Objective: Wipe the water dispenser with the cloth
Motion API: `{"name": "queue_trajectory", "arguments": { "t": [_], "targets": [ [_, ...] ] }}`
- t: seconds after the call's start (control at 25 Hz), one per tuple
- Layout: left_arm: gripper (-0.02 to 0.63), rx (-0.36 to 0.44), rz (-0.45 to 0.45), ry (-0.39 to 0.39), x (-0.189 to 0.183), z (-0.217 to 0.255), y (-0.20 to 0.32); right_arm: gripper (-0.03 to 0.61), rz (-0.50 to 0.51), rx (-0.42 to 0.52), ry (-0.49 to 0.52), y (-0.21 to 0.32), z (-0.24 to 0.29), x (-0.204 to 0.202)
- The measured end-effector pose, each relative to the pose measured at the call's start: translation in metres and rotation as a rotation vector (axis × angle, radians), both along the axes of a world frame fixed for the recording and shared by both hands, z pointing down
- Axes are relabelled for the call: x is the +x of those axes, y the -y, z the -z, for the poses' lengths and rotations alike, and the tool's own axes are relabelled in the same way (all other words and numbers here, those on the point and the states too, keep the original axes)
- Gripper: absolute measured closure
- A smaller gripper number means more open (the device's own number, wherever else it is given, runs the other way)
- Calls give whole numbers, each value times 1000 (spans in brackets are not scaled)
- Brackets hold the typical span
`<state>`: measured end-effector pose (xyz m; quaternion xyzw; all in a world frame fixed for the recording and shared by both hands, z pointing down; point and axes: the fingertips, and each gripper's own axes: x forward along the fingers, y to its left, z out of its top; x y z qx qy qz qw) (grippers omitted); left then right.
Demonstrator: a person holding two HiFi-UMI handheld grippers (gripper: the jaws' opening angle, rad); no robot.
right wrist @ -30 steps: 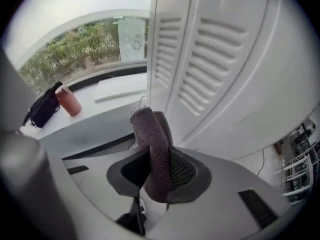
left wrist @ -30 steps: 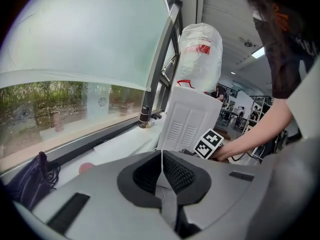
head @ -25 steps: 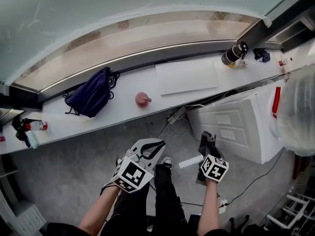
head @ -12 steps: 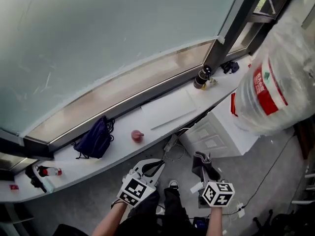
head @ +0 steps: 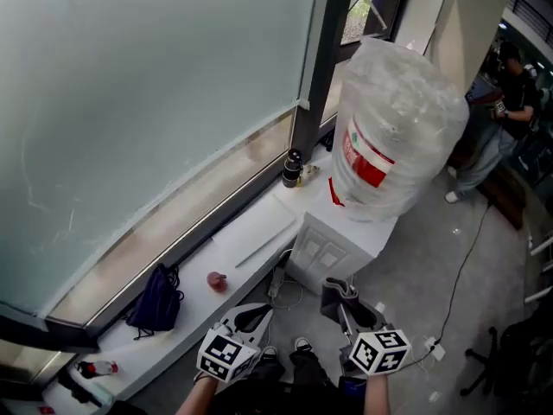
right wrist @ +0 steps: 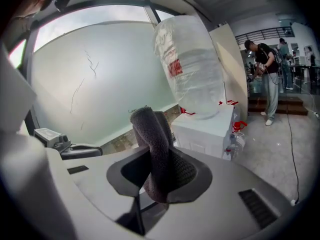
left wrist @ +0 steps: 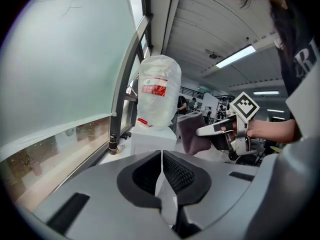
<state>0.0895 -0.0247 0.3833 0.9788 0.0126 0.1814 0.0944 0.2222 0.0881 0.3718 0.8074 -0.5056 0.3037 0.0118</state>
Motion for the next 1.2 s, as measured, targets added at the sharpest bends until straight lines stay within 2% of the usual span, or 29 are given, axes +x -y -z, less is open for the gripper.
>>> {"name": "queue_trajectory", "arguments": {
  "t": [0.2,0.56,0.8,1.0,1.2],
  "targets": [
    [594,20,-124,-26,6,16,-30,477,-88,36,-24,-30,20,-6],
    [594,17,-223,-65,20,34,-84,477,-186,58,-25,-85,31,-5],
    [594,25,-175,-70,28,45,-120,477,-136,101,-22,-114,43,2],
    [594,41,-117,-83,34,58,-173,477,-112,149,-19,-172,52,9],
    [594,42,-59,-105,24,72,-225,477,-59,175,-1,-219,52,-1]
  ]
}}
